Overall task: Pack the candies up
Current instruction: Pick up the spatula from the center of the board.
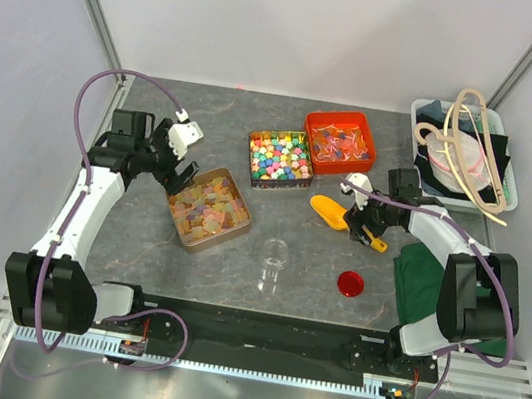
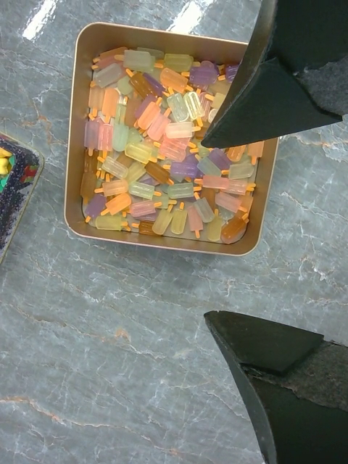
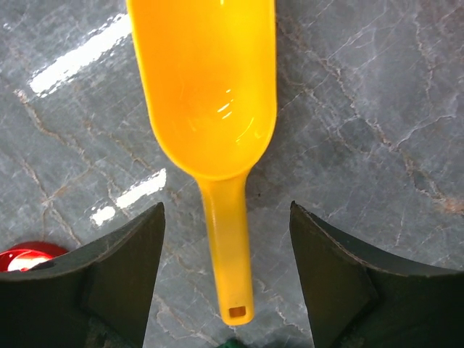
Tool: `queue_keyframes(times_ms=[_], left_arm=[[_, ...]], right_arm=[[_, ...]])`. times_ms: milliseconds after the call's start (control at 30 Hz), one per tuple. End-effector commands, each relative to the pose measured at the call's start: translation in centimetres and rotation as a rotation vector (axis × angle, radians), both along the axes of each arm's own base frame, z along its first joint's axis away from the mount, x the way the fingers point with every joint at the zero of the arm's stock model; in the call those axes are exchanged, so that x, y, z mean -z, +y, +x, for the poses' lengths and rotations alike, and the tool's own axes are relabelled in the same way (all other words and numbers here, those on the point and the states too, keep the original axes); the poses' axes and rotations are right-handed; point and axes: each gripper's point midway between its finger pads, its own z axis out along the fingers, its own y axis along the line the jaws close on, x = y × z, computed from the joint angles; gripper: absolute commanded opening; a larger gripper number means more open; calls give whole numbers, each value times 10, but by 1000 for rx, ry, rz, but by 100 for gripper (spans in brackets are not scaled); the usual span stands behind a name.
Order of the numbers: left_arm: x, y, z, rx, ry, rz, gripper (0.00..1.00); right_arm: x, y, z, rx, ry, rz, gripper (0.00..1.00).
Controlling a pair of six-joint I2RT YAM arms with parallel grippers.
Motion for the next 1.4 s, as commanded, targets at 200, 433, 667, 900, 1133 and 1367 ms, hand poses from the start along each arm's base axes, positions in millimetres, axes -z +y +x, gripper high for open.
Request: queue_keyframes(times_ms=[200,433,667,900,1133,1367], left_arm=[[-3,-10,-6,4,32,-77,99],[-20,-20,-4,22,25,-141,99],[-45,-35,1,39,54,-248,99],[-78,-63,-3,120,158,-435,100],[-113,-82,-5,149,266,-591,99],[-136,-97,-17,222,404,-747,100]], right_arm=[[15,5,10,9,6,32,73],[18,4,7,7,21,25,42],[-28,7,12,-4,-49,45,10],[-128,29,12,18,-337,1,7],[-226,78,-13,33,-637,0,7],[-236,112,-3,18,-727,-129,6]])
